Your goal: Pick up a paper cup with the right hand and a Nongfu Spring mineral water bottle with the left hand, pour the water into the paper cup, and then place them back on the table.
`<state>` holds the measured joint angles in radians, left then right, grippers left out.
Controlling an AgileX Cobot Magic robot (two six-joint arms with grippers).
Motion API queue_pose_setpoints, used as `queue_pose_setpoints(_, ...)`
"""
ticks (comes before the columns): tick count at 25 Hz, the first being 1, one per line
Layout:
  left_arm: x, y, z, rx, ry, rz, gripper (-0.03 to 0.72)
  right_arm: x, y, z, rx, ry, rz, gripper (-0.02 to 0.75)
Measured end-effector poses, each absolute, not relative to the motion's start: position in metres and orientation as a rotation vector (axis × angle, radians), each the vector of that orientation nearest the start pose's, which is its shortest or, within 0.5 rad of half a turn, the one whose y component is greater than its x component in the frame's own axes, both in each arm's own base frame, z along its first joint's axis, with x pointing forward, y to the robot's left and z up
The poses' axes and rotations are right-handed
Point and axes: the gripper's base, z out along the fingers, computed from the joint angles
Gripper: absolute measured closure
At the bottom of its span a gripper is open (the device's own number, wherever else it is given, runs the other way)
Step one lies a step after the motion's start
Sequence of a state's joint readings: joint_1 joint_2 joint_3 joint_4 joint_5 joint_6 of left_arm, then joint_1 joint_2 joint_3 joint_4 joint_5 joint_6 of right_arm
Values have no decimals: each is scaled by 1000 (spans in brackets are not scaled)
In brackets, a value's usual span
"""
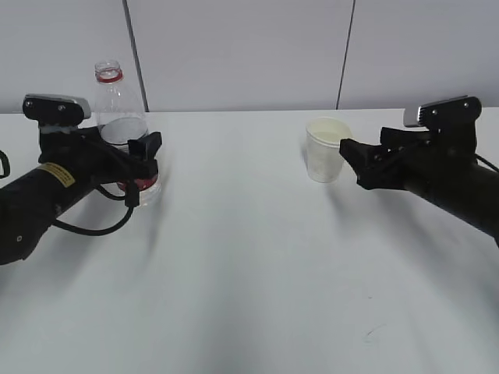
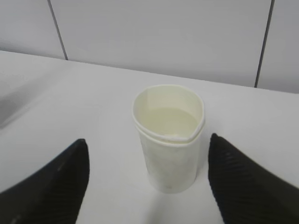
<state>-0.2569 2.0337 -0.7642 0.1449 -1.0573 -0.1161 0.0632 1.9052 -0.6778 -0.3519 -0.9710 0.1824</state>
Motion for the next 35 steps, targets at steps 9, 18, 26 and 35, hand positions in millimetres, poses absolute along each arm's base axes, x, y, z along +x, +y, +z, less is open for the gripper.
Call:
queue_pose_setpoints(9,348,-104,155,297,1663,-318,134,328,45,186,-300,1689,239,146)
queue_pose_setpoints(18,340,-100,194,295,1642,-296,134,324,44,212,-305,1630,219,146)
queue_pose_setpoints(26,331,-96,229,278,1592,-275,134,334,43,233,-275,1629,211,146)
queue_pose_setpoints(35,355,-99,264,275,1661,-234,134,358,41,271,-236,1709,193,146)
